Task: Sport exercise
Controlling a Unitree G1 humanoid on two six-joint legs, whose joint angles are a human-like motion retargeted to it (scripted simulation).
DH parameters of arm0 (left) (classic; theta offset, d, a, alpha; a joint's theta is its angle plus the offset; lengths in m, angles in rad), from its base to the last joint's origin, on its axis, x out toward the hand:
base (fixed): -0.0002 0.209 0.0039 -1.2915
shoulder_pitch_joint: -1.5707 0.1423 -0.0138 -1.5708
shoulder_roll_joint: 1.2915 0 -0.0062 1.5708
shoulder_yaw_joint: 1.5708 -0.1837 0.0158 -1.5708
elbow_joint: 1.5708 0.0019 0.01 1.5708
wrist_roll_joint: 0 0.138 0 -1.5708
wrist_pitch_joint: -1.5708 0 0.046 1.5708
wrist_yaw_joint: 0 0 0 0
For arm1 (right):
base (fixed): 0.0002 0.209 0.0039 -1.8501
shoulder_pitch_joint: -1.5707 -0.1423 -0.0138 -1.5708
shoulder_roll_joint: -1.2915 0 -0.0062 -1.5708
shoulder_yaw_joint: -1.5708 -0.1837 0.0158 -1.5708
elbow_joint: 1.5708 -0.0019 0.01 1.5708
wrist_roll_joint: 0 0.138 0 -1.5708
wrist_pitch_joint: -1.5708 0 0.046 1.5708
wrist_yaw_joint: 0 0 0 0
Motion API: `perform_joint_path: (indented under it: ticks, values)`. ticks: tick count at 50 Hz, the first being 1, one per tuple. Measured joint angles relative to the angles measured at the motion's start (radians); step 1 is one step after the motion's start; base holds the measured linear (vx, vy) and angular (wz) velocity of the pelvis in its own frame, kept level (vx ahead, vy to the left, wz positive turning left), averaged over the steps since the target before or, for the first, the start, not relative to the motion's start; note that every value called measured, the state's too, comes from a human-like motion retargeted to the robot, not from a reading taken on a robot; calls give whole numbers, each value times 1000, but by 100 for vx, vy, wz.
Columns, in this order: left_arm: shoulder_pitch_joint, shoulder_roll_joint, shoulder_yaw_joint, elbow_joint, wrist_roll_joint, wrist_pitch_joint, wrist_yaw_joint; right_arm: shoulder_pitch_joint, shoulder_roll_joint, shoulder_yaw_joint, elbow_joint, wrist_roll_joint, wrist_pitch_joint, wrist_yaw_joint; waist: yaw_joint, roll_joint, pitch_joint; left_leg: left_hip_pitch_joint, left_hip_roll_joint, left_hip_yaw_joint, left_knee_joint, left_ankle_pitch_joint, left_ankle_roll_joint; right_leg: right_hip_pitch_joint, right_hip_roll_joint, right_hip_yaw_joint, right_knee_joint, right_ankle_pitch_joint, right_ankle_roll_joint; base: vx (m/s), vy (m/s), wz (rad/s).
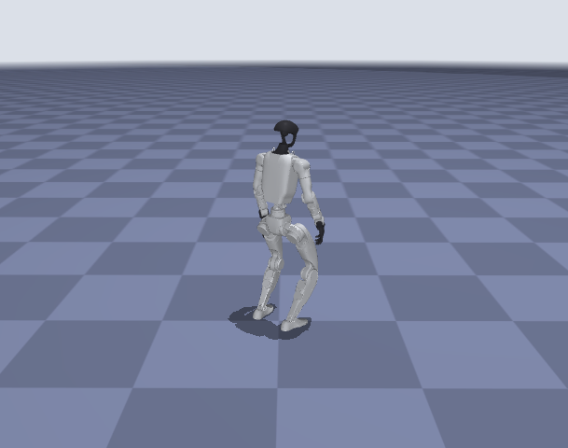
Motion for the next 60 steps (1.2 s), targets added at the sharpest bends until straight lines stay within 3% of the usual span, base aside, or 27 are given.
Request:
perform_joint_path:
  ticks: [3,6,8,12,15,20,23,25,28,30,31,33,35,37,40,43,45,49,51,53,55,58,60]
  values:
    - [-79,1,-3,-10,11,-19,31,-46,-25,-10,-53,-7,-23,-20,0,-19,3,-100,17,14,120,-53,24,-112,-21,-3,144,-59,-15,-6,-7,11]
    - [-122,26,2,-72,-4,-42,75,-44,-82,-63,-145,5,-26,-60,-4,-30,-32,-153,4,9,75,-34,34,-186,-29,-13,161,-6,-24,0,-7,29]
    - [-101,40,2,-123,-38,-59,105,-12,-114,-95,-182,22,-33,-97,-7,-30,-74,-145,-23,-14,-44,75,20,-195,-13,-3,91,111,-18,4,-8,14]
    - [-39,60,22,-198,-95,-78,146,31,-158,-118,-174,57,-51,-170,-27,-37,-180,-146,-74,-25,-329,485,-63,-233,18,59,-101,492,78,4,-8,15]
    - [-15,78,43,-237,-118,-82,161,32,-184,-122,-140,64,-64,-196,-28,-32,-215,-174,-93,-28,-371,555,-86,-273,15,74,-131,555,94,1,-2,0]
    - [26,96,86,-324,-136,-89,178,36,-188,-134,-129,74,-81,-202,-15,-20,-197,-189,-102,-50,-255,474,-63,-272,32,82,-84,513,83,-1,-2,-21]
    - [59,102,117,-396,-155,-98,183,49,-171,-143,-158,86,-83,-180,-3,-20,-176,-160,-89,-44,-168,363,-26,-235,44,70,-39,446,70,-2,-3,-28]
    - [79,104,133,-440,-166,-107,185,59,-156,-142,-184,87,-84,-162,5,-28,-169,-155,-86,-44,-85,240,2,-225,50,64,25,347,57,-4,-3,-28]
    - [86,128,146,-504,-147,-114,182,51,-145,-126,-220,52,-77,-126,22,-38,-132,-155,-58,-35,80,-41,57,-218,32,17,169,61,21,-4,-3,-39]
    - [66,142,147,-522,-93,-109,179,32,-137,-117,-221,11,-69,-115,28,-41,-94,-157,-21,-5,180,-151,82,-214,-1,-25,257,-63,-4,-2,-2,-15]
    - [52,142,147,-520,-70,-109,179,28,-129,-124,-218,2,-65,-118,27,-42,-82,-149,-18,-3,181,-166,90,-208,-2,-31,265,-71,-14,0,0,0]
    - [45,133,141,-505,-50,-115,184,47,-118,-148,-224,-2,-63,-126,26,-40,-76,-120,-28,-9,116,-124,90,-183,9,-27,219,-23,-33,1,-2,10]
    - [77,112,136,-485,-61,-118,192,101,-110,-171,-247,14,-67,-140,25,-36,-103,-86,-57,-38,-29,28,55,-152,44,6,102,119,-45,2,-4,22]
    - [115,89,145,-455,-74,-107,193,149,-106,-179,-262,39,-68,-158,20,-34,-149,-72,-71,-48,-194,271,6,-142,59,37,-31,356,-41,2,-4,23]
    - [150,81,157,-406,-97,-88,171,188,-118,-172,-276,56,-77,-164,14,-27,-187,-82,-67,-44,-286,425,-33,-145,55,59,-116,469,-41,0,-1,6]
    - [176,86,155,-359,-96,-75,156,203,-127,-170,-305,70,-95,-161,6,-21,-178,-93,-42,-48,-211,392,-17,-119,58,68,-92,414,-47,-5,0,7]
    - [196,88,153,-331,-90,-71,151,203,-133,-168,-326,73,-100,-162,0,-22,-172,-97,-20,-47,-129,300,6,-104,62,71,-45,330,-43,-11,1,3]
    - [169,107,140,-281,-71,-75,168,109,-159,-165,-339,33,-90,-185,-11,-13,-116,-118,52,-38,124,-77,56,-95,62,30,135,-39,-16,-16,0,-22]
    - [105,114,124,-278,-66,-84,208,16,-169,-162,-323,18,-80,-231,-22,-3,-72,-131,99,-1,203,-173,86,-109,40,-7,215,-123,-19,-20,-1,-6]
    - [21,125,108,-323,-86,-103,260,-90,-180,-159,-311,39,-75,-290,-36,7,-41,-137,112,27,176,-144,100,-127,34,-19,210,-66,-30,-20,-1,18]
    - [-13,146,98,-417,-109,-120,302,-132,-194,-155,-334,68,-80,-337,-50,10,-49,-137,98,41,66,-36,93,-144,46,-14,131,85,-43,-18,-2,29]
    - [6,169,121,-576,-140,-120,321,-95,-212,-153,-383,96,-84,-361,-71,4,-99,-158,39,11,-107,218,24,-173,113,60,-35,335,-28,-16,-2,33]
    - [23,184,140,-671,-175,-117,311,-55,-224,-171,-404,108,-92,-356,-77,2,-120,-171,27,0,-134,286,-8,-182,120,69,-80,398,-31,-13,0,25]
